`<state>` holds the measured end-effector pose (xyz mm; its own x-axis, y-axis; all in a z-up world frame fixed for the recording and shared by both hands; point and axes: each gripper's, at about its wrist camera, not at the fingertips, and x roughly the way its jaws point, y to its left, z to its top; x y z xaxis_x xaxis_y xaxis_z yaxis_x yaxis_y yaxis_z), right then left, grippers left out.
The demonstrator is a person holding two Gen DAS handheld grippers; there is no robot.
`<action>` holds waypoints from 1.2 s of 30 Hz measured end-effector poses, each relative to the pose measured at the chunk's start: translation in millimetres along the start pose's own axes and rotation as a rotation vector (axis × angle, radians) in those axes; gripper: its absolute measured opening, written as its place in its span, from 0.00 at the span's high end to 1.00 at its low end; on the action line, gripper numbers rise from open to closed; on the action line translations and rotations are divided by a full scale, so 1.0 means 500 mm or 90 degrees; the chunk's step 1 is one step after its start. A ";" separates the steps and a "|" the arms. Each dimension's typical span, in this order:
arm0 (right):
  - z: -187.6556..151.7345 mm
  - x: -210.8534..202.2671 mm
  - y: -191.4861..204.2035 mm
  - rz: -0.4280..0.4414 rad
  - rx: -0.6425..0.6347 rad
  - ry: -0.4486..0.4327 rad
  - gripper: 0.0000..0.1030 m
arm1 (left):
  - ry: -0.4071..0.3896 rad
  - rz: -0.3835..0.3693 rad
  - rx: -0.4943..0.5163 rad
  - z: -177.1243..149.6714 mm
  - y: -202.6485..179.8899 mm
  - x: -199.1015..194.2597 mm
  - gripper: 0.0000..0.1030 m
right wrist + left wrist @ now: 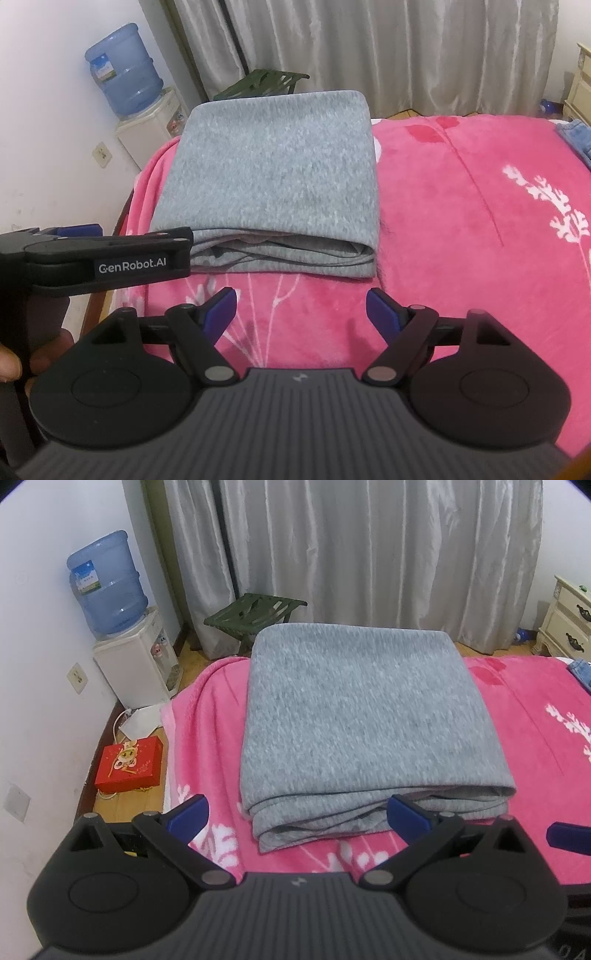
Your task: Fold clothes
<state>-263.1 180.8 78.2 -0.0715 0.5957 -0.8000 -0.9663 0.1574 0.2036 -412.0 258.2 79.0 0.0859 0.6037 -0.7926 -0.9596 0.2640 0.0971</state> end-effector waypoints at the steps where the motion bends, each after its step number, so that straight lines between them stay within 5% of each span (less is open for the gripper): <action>1: 0.000 0.000 0.001 0.000 -0.001 0.000 0.25 | 0.001 -0.001 0.000 0.000 0.000 0.001 0.00; 36: 0.005 0.004 0.010 -0.006 -0.012 0.010 0.25 | 0.026 -0.004 -0.010 -0.003 0.008 0.015 0.00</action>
<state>-267.7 184.8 78.9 -0.0659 0.5822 -0.8104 -0.9713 0.1486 0.1857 -415.4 262.6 72.4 0.0808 0.5708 -0.8171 -0.9631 0.2558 0.0835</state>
